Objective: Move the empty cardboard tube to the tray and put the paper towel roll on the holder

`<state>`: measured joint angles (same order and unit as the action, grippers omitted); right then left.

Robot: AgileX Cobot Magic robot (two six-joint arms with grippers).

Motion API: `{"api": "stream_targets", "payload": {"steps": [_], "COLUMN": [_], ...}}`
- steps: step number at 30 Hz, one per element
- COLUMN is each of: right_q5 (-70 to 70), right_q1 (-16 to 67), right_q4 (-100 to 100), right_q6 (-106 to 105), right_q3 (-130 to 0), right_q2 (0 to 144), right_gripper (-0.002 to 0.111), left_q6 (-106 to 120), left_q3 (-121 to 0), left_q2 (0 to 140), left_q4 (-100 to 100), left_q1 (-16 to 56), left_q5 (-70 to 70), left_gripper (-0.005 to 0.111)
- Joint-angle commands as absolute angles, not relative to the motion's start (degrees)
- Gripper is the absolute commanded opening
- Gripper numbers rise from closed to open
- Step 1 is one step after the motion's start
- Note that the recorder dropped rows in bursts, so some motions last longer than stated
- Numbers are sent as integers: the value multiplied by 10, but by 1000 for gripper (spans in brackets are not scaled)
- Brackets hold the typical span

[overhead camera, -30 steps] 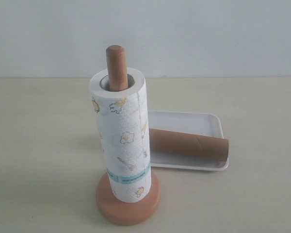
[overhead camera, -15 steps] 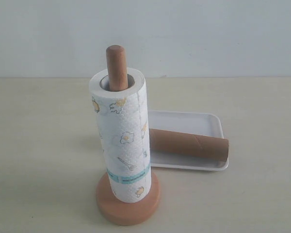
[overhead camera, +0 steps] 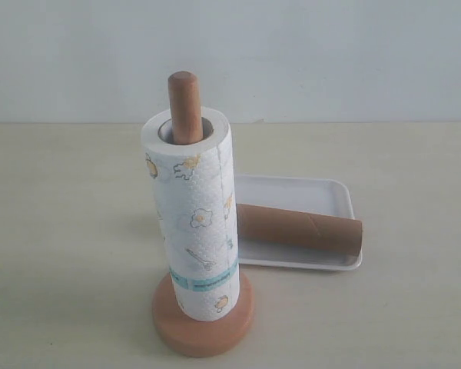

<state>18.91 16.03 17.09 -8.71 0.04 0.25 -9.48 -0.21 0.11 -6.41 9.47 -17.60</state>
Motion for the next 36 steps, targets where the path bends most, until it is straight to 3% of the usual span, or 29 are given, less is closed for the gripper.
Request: {"api": "stream_targets", "payload": {"steps": [1,36], "right_q5": [184,184], "right_q1": [159,159], "right_q4": [171,171], "right_q6": [-89,-89], "right_q3": [0,0], "right_q2": [0,0], "right_gripper": [0,0], "left_q6": [-112,-121], "left_q3": [0,0], "left_q2": [0,0], "left_q4": [-67,-69], "left_q1": [64,46], "left_q5": [-176,-176], "left_gripper": [5,5]}}
